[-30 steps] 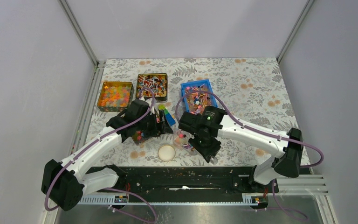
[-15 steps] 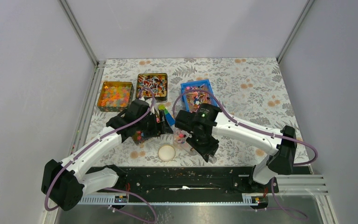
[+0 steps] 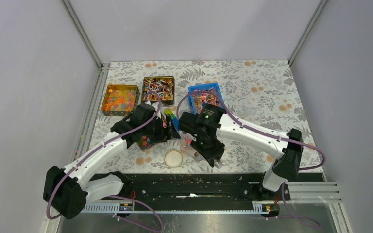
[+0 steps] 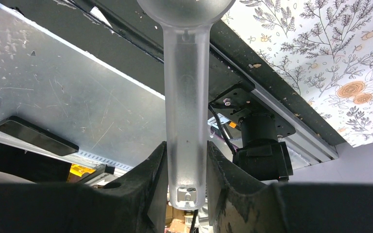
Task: Pack the candies
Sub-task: Place the fake candies in the packing bottle.
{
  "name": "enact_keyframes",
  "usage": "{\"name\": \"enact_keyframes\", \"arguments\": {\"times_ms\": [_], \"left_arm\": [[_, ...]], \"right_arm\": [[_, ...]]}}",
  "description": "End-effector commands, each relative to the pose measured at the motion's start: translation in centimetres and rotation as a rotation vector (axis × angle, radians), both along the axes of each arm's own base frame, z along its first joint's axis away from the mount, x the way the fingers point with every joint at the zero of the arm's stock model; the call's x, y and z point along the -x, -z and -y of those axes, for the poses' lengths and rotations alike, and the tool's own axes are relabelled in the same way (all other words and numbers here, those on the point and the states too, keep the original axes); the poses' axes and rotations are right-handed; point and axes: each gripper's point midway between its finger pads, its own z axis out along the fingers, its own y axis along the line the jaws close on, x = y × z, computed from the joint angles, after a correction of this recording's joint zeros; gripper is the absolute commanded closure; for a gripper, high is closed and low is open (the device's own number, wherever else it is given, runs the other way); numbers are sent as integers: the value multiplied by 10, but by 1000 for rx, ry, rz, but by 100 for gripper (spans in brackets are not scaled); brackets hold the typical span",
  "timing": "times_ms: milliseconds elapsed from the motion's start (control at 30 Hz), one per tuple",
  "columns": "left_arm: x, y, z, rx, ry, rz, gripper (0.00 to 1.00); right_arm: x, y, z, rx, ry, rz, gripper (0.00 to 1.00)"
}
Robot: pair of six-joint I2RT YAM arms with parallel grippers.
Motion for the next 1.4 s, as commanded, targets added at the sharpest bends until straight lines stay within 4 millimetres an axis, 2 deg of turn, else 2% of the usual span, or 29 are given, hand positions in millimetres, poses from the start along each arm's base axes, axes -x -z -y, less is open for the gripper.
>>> {"name": "enact_keyframes", "arguments": {"times_ms": [0,267,667,1100,1367], "left_arm": [[-6,-16,4,24,12,57,22],[-5,-15,5,24,20,50,22],[-3,-13,7,26,43,43,26],[-2,-12,7,25,49,41,30],[-3,-12,7,23,49,42,30]], "right_arm": [[2,-12,9,29,1,-23,100],[-1,-18,7,48,16,-51,100],[5,-23,12,64,70,-152,100],[13,-19,7,9,145,-279,100],[11,-16,7,-26,194,-310,100]]}}
